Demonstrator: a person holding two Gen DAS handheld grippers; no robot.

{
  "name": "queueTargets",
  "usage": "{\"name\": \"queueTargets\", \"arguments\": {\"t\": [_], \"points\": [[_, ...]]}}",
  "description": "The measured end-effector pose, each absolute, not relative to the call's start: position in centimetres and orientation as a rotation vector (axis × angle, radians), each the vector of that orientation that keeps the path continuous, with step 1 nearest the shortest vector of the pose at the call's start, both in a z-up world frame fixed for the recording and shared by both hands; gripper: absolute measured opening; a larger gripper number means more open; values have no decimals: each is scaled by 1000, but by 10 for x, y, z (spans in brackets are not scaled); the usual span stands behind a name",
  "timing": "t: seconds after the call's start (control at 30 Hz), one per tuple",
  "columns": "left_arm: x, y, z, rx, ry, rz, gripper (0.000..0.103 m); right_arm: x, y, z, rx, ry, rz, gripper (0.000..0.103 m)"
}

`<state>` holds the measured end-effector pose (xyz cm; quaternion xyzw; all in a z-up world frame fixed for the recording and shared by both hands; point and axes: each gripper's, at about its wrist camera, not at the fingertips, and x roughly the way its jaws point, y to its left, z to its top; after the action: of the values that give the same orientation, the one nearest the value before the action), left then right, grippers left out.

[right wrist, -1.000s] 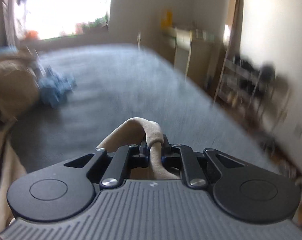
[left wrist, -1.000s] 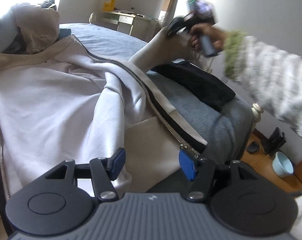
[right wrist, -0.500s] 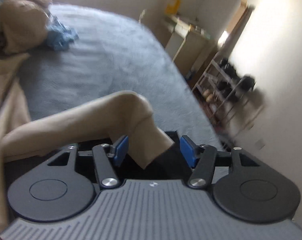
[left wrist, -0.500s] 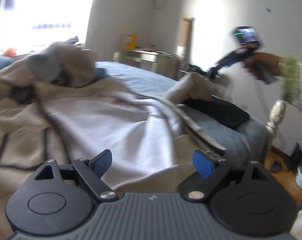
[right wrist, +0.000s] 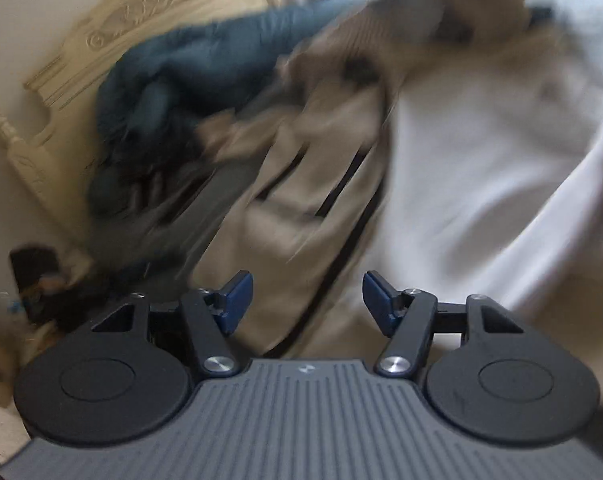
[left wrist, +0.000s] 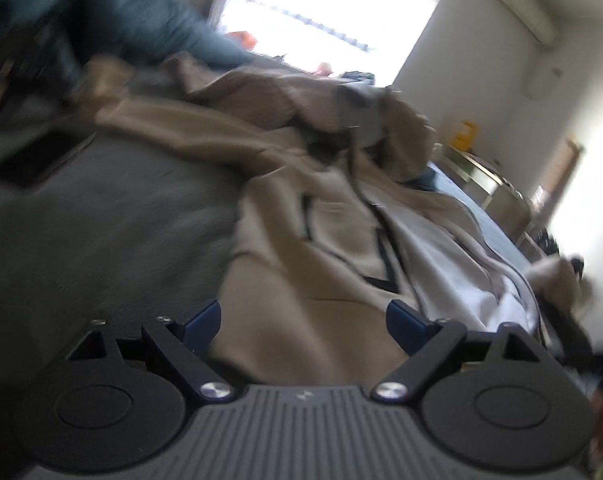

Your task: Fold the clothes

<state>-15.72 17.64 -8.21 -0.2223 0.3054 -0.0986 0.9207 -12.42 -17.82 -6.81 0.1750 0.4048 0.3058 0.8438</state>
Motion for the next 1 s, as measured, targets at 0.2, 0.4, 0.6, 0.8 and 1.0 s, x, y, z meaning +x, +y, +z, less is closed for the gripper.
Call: {"name": "queueTargets", "arguments": {"t": [0.2,0.4,0.6,0.8,1.0], "points": [[-147,197,-102,-513,620,-229,74,-130,-143,-106,481,990,584,48],[-138,210,-119,-549,693,-223,46,-124,-140,-101,527,951,580,22],[-154,213,-111,-488,608,-259,70,-114,-164,-77,650,829,599,18],[-157,182,-107,-321,626,-350,73,-105,-187,-54,770,703,615,7],[-144,146,-113,-180,626,-287,66,-92,-203,-66,810,699,594,7]]}}
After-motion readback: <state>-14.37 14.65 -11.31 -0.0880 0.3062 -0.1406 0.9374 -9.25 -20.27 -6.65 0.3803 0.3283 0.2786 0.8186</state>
